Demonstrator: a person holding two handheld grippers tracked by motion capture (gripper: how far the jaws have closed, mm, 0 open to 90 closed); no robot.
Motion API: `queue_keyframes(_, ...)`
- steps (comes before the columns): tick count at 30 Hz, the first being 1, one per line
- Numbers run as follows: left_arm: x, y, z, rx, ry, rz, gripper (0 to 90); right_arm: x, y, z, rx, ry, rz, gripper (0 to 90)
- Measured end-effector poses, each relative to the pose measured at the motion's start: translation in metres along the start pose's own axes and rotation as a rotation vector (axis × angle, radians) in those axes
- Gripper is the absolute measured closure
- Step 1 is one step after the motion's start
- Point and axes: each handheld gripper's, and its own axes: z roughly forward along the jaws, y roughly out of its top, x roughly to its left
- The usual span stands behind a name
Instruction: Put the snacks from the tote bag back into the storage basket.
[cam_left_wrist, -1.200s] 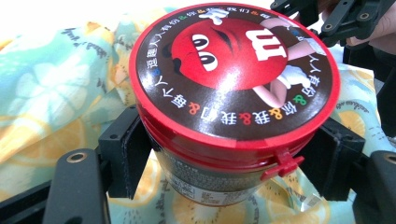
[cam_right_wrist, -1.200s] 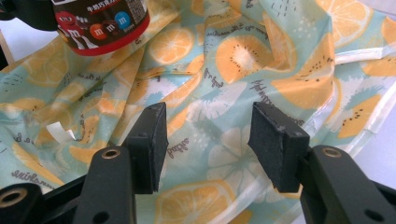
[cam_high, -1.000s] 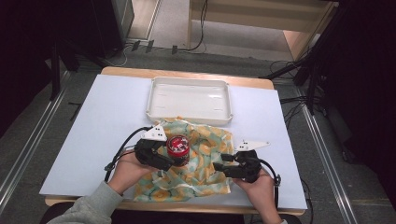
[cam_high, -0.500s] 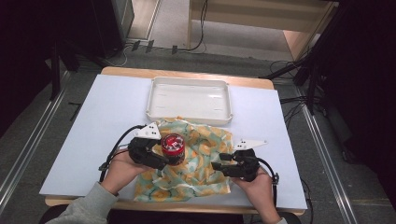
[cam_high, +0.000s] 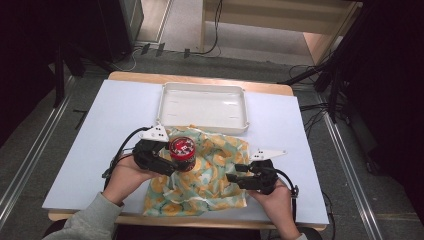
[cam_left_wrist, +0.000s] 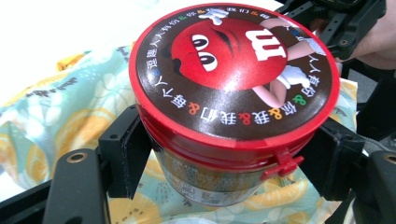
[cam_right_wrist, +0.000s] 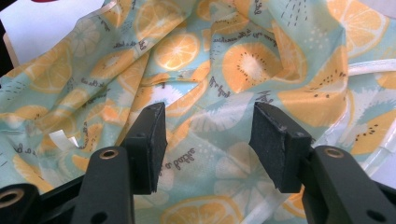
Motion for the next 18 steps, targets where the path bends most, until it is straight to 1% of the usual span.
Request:
queue_keyframes(2, 0.001, 0.002, -0.002, -0.001, 0.006, -0.006, 26.1, 0.000, 0.000, 0.000, -0.002, -0.001, 0.003, 46.8)
queue_keyframes(5, 0.004, 0.005, -0.006, -0.011, 0.001, -0.020, 26.1, 0.000, 0.000, -0.001, -0.001, 0.003, 0.008, 46.8)
queue_keyframes(9, 0.006, 0.010, -0.010, -0.025, 0.009, -0.023, 26.2, -0.001, -0.001, -0.001, -0.002, 0.007, 0.007, 46.8)
queue_keyframes(11, 0.008, 0.013, -0.011, -0.022, 0.014, -0.026, 26.1, -0.001, -0.001, 0.000, -0.003, 0.008, 0.002, 46.7)
queue_keyframes(14, 0.010, 0.018, -0.012, -0.022, 0.016, -0.020, 26.1, 0.000, 0.000, 0.001, -0.001, 0.011, -0.007, 46.7)
queue_keyframes(16, 0.011, 0.021, -0.013, -0.019, 0.016, -0.020, 26.1, 0.001, 0.000, 0.001, -0.002, 0.013, -0.006, 46.5)
queue_keyframes(18, 0.012, 0.024, -0.015, -0.017, 0.021, -0.012, 26.1, 0.001, 0.000, 0.001, -0.002, 0.015, -0.006, 46.1)
